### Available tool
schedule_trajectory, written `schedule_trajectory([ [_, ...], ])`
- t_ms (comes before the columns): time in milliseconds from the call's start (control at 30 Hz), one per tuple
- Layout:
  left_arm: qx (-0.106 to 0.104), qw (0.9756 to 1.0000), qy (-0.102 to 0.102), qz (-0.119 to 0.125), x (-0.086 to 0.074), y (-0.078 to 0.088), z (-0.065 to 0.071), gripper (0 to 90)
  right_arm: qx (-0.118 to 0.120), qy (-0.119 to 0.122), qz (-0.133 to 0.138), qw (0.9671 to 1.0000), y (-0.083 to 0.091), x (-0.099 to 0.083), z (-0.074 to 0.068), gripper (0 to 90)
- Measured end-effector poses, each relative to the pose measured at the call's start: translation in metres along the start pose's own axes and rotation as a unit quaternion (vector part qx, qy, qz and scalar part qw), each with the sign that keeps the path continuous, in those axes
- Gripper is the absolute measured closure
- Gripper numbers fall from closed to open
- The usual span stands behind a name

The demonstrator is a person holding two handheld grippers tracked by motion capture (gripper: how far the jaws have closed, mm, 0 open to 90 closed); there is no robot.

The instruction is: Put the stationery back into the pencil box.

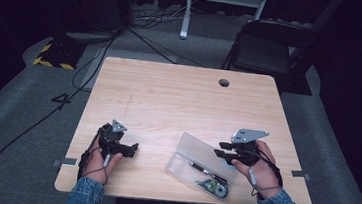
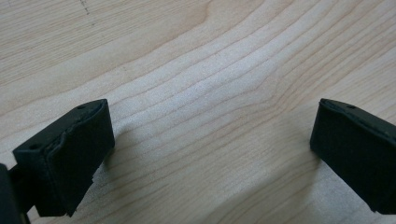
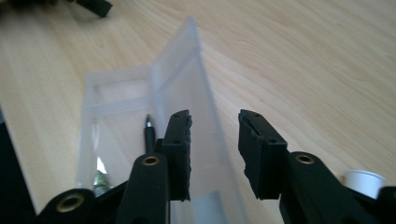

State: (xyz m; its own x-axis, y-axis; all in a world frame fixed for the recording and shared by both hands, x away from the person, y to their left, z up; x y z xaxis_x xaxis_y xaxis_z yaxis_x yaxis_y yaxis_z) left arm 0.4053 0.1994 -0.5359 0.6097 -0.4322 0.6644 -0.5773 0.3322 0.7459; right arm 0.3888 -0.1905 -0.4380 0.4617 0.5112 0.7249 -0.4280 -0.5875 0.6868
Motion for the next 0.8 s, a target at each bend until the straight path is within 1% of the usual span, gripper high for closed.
schedule_trajectory([
  [67, -0.001, 1.0, 0.001, 0.001, 0.0, 0.0, 0.0, 0.1, -0.008, -0.008, 0.006, 0.9999, 0.002, 0.0, 0.006, 61.2],
  [133, 0.0, 1.0, 0.001, -0.001, -0.001, 0.001, 0.0, 0.1, -0.021, -0.014, 0.01, 0.9996, 0.005, 0.0, 0.013, 60.3],
  [233, 0.0, 1.0, 0.001, -0.001, -0.001, 0.001, 0.0, 0.1, -0.03, -0.026, 0.011, 0.9992, 0.007, -0.002, 0.022, 60.4],
  [500, 0.0, 1.0, 0.001, -0.001, -0.001, 0.001, 0.0, 0.1, -0.054, -0.055, 0.0, 0.997, 0.006, -0.011, 0.044, 59.8],
  [633, 0.0, 1.0, 0.001, -0.001, -0.001, 0.001, 0.0, 0.1, -0.07, -0.07, -0.003, 0.9951, 0.005, -0.016, 0.054, 57.8],
  [700, 0.0, 1.0, 0.001, -0.001, -0.001, 0.001, 0.0, 0.1, -0.086, -0.075, -0.01, 0.9934, 0.005, -0.021, 0.063, 56.6],
  [800, 0.0, 1.0, 0.002, -0.001, -0.001, 0.001, 0.0, 0.1, -0.098, -0.089, -0.021, 0.9909, 0.003, -0.028, 0.072, 56.0],
])
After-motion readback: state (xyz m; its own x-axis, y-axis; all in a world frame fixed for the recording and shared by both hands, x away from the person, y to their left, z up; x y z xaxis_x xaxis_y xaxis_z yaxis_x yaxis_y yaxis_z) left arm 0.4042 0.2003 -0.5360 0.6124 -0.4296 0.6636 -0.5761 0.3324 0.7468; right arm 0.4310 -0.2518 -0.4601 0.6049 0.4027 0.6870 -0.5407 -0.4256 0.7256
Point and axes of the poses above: each handheld gripper's, and its own axes: y roughly backward along the jaws, x roughly out of its top, z roughly to its right, the point moved 4 cm from there along -y, roughly forward along the jaws, and after that the axes turned 6 degrees about -y, right-handed, at the moved point
